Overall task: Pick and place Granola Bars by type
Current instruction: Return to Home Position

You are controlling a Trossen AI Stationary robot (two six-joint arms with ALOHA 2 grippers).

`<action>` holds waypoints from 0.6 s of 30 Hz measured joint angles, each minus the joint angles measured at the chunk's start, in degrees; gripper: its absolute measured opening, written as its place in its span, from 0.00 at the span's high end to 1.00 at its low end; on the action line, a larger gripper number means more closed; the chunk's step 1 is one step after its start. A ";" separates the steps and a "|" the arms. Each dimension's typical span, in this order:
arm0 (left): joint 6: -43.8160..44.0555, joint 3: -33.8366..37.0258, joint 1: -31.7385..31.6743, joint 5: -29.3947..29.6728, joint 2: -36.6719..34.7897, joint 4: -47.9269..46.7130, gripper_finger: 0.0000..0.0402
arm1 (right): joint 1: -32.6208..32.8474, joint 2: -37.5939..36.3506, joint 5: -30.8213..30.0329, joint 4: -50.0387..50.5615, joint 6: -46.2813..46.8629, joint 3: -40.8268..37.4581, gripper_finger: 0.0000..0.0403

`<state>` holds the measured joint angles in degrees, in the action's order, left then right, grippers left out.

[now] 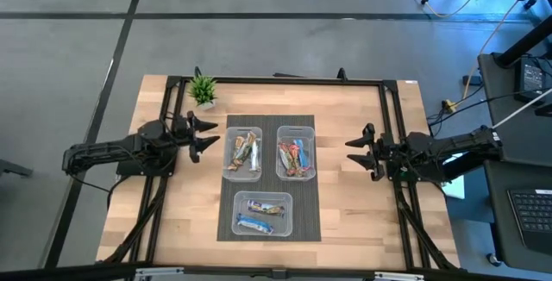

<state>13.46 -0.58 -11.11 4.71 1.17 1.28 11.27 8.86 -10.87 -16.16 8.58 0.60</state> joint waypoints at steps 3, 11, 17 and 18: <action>-0.63 0.01 0.01 0.18 0.11 0.26 0.41 | -0.02 0.02 0.00 0.39 0.00 0.00 0.49; -0.74 0.00 0.00 0.20 0.15 0.23 0.41 | 0.00 0.02 0.00 1.63 -0.04 0.00 0.49; -0.75 0.00 0.00 0.20 0.15 0.24 0.41 | 0.00 0.02 0.00 1.86 -0.04 0.00 0.49; -0.75 0.00 0.00 0.20 0.15 0.24 0.41 | 0.00 0.02 0.00 1.87 -0.04 0.00 0.49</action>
<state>12.71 -0.58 -11.11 4.91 1.32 1.52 11.27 8.88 -10.87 -14.28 8.54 0.60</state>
